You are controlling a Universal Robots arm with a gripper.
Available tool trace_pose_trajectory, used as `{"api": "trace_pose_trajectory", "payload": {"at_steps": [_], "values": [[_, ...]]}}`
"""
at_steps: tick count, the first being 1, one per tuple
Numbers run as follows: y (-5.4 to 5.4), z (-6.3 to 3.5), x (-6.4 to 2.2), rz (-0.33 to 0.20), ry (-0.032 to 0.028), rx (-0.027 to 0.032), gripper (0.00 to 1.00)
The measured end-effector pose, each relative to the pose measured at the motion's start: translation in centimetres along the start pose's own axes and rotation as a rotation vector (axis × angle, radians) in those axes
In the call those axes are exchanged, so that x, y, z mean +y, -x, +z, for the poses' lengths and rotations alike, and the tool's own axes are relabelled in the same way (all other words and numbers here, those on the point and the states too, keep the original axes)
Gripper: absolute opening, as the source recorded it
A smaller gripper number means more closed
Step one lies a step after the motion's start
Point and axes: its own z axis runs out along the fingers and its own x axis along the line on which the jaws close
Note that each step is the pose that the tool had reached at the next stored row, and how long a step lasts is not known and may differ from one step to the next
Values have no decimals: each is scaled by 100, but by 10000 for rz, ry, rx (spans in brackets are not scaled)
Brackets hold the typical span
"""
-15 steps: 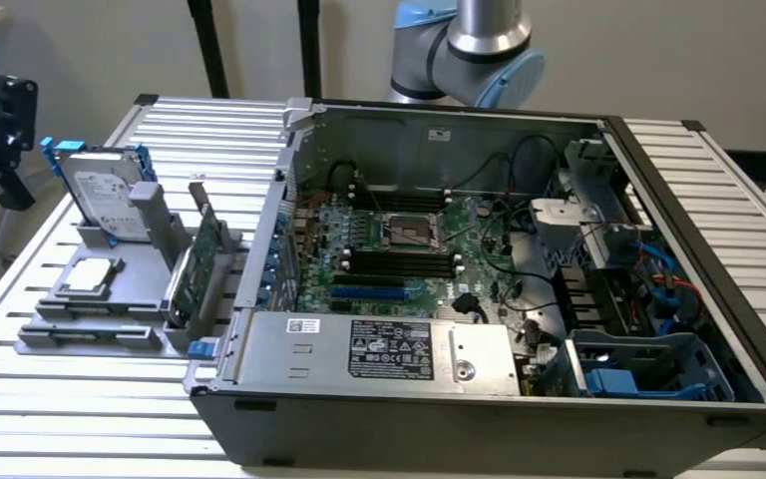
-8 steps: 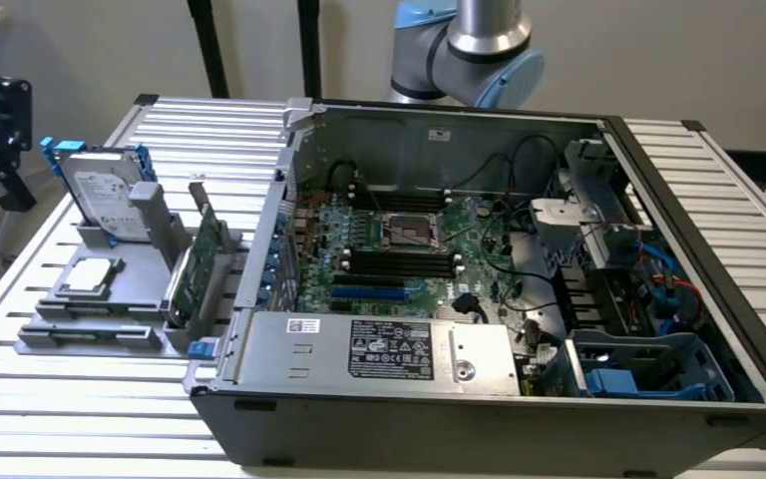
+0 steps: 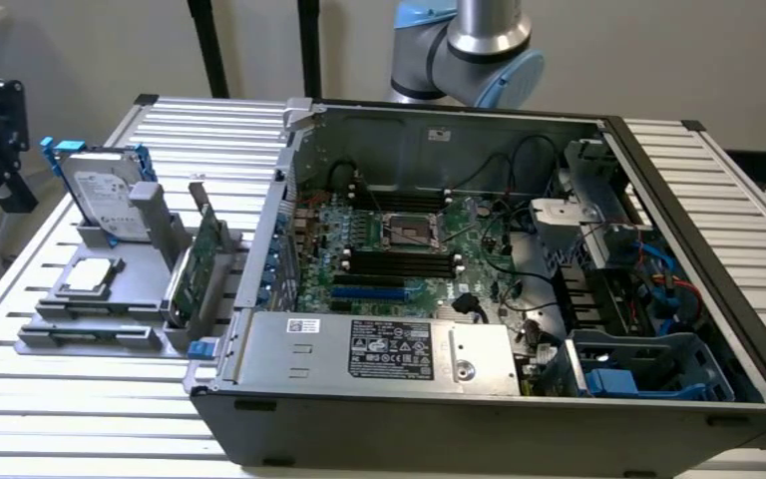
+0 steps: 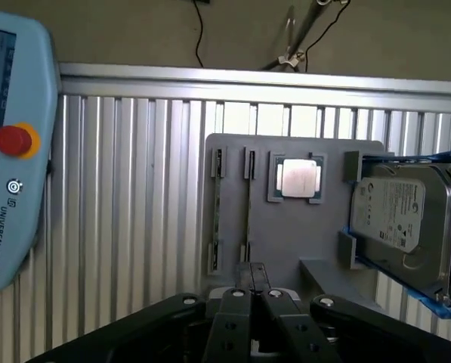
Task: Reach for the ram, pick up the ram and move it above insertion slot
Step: 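Pick up the ram and move it above insertion slot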
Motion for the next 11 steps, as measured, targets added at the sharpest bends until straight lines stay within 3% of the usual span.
{"api": "trace_pose_trajectory", "payload": {"at_steps": [5,10,11], "values": [[0,0,0,-162,0,3,12],[-2,5,1,-161,-1,1,36],[-5,14,1,-161,-2,1,36]]}}
